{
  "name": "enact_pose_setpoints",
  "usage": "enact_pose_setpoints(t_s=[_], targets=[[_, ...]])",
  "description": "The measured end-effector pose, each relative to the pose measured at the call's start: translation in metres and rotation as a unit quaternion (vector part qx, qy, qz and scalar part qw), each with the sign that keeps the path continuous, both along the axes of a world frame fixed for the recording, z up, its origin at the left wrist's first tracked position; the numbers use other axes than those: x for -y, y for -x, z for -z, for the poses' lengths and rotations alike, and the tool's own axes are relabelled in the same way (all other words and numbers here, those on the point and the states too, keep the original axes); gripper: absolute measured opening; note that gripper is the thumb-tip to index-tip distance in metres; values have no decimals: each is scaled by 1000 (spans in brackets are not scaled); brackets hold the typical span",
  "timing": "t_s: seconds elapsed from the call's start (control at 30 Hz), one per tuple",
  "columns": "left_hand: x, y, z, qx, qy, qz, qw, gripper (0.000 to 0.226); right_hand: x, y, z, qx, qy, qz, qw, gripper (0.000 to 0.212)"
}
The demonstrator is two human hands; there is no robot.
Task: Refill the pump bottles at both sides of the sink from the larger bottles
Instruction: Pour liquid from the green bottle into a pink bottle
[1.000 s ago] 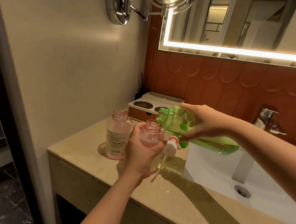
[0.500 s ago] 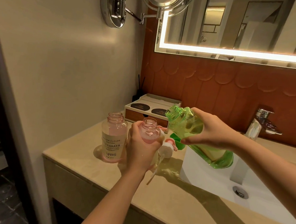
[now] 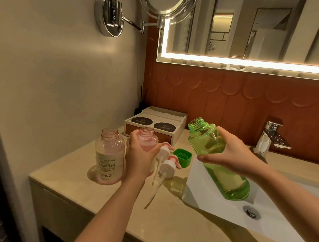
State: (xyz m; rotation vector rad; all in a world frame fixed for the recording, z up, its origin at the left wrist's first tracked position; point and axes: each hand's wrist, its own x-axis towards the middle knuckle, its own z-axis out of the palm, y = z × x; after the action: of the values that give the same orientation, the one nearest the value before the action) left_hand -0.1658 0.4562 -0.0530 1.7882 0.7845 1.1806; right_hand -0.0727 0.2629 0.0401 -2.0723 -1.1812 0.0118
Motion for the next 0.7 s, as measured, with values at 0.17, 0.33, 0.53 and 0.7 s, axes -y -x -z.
enact_pose_setpoints(t_s=[0.17,0.33,0.53,0.7], targets=[[-4,-8,-4,-11,21,23,999,82,1,-10,10,-22,-15,-6,1000,66],[-9,-7,-9,-41,59,33,997,107,3,-11,17,-32,-24,-7,999,66],[-9,0,-32,-82,14,12,996,106,7,-16,20,-38,-16,-2,999,71],[0,17,-63,-81,-73,33,994,81,6,-12,18,-36,-21,-5,999,70]])
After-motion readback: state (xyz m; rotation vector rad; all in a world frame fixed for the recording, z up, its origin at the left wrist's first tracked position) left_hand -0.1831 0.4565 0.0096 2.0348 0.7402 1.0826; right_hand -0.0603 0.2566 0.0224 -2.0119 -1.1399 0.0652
